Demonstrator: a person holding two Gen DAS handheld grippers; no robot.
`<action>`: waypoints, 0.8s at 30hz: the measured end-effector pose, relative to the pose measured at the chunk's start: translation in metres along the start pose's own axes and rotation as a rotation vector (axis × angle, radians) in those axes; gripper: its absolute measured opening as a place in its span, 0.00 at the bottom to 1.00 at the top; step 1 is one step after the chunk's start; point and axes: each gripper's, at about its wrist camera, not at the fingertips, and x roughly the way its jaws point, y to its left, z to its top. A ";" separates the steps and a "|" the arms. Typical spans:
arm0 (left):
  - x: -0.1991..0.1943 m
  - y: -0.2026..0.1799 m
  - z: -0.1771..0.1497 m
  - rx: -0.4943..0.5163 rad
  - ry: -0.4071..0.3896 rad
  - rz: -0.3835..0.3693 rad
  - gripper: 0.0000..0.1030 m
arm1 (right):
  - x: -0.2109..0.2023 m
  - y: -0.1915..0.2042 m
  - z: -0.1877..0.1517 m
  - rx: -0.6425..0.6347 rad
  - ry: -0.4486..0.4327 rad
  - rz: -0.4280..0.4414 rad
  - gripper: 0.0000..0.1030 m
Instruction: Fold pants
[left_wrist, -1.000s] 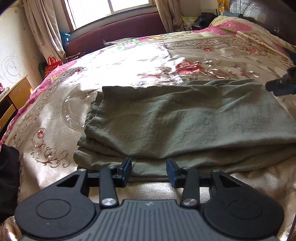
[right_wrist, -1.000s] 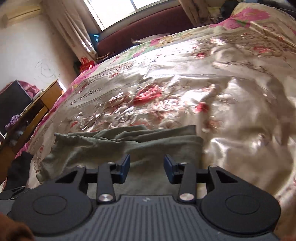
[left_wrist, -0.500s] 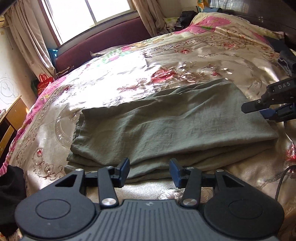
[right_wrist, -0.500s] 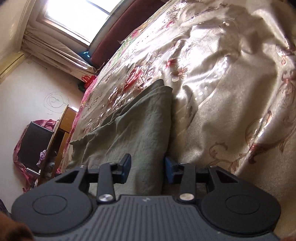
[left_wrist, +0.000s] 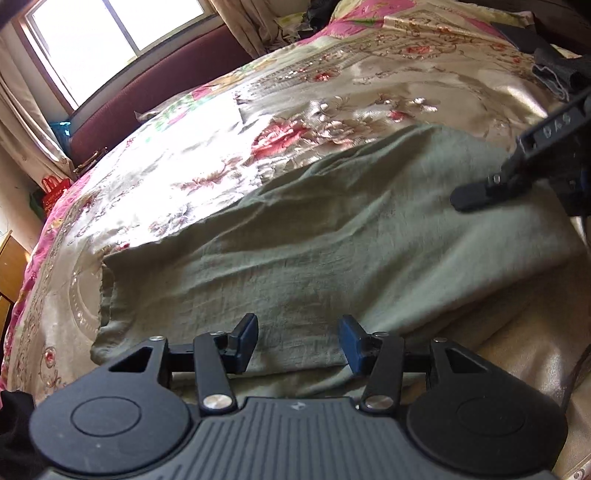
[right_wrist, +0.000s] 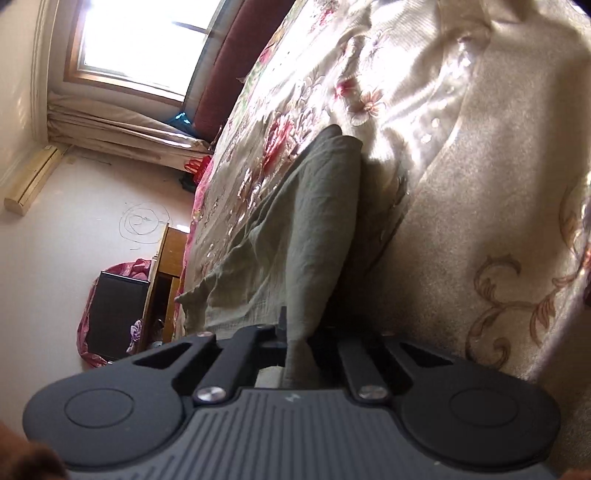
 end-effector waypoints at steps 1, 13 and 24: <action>0.000 -0.004 -0.001 -0.002 0.000 -0.005 0.61 | -0.004 0.001 0.002 0.003 -0.011 0.020 0.04; -0.040 -0.095 0.012 0.127 -0.063 -0.266 0.61 | -0.137 -0.040 -0.004 0.061 -0.234 -0.142 0.04; -0.056 -0.065 0.022 0.038 -0.205 -0.270 0.64 | -0.147 0.029 0.012 -0.139 -0.268 -0.336 0.04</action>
